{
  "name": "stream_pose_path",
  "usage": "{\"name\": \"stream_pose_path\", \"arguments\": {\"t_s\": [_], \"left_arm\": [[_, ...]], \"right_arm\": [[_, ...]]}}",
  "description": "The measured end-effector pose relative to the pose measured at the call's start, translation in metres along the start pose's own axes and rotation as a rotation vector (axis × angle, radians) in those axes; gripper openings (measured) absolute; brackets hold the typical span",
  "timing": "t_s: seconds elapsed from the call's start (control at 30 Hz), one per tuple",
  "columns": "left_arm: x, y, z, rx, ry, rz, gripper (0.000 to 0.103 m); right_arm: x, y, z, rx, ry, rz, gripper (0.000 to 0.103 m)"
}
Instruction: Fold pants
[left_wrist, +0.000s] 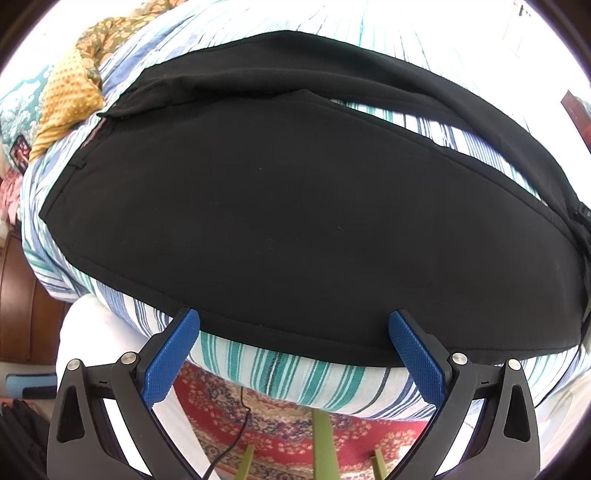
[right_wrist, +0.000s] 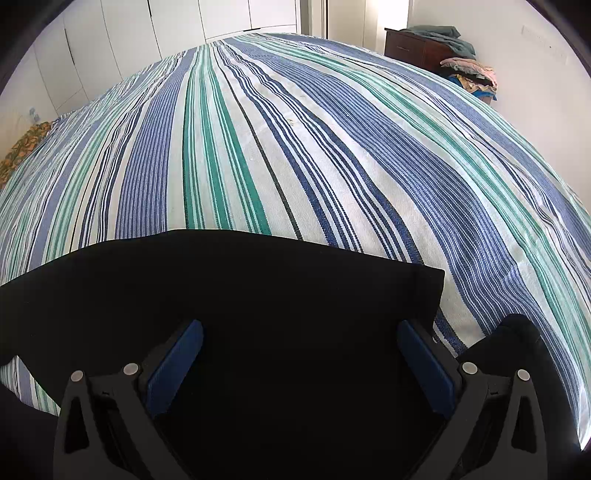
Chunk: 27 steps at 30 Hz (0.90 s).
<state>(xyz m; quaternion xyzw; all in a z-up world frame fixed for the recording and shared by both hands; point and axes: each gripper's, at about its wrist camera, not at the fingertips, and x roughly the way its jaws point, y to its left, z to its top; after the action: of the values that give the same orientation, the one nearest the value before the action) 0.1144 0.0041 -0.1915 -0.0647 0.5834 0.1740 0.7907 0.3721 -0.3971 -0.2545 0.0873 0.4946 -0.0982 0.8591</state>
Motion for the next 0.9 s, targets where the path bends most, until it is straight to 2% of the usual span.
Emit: {"name": "stream_pose_path", "arguments": {"t_s": [0.9], "left_arm": [[0.0000, -0.0015, -0.0010, 0.008, 0.007, 0.013, 0.102]], "right_arm": [[-0.0001, -0.0001, 0.0000, 0.000, 0.000, 0.000, 0.103]]}}
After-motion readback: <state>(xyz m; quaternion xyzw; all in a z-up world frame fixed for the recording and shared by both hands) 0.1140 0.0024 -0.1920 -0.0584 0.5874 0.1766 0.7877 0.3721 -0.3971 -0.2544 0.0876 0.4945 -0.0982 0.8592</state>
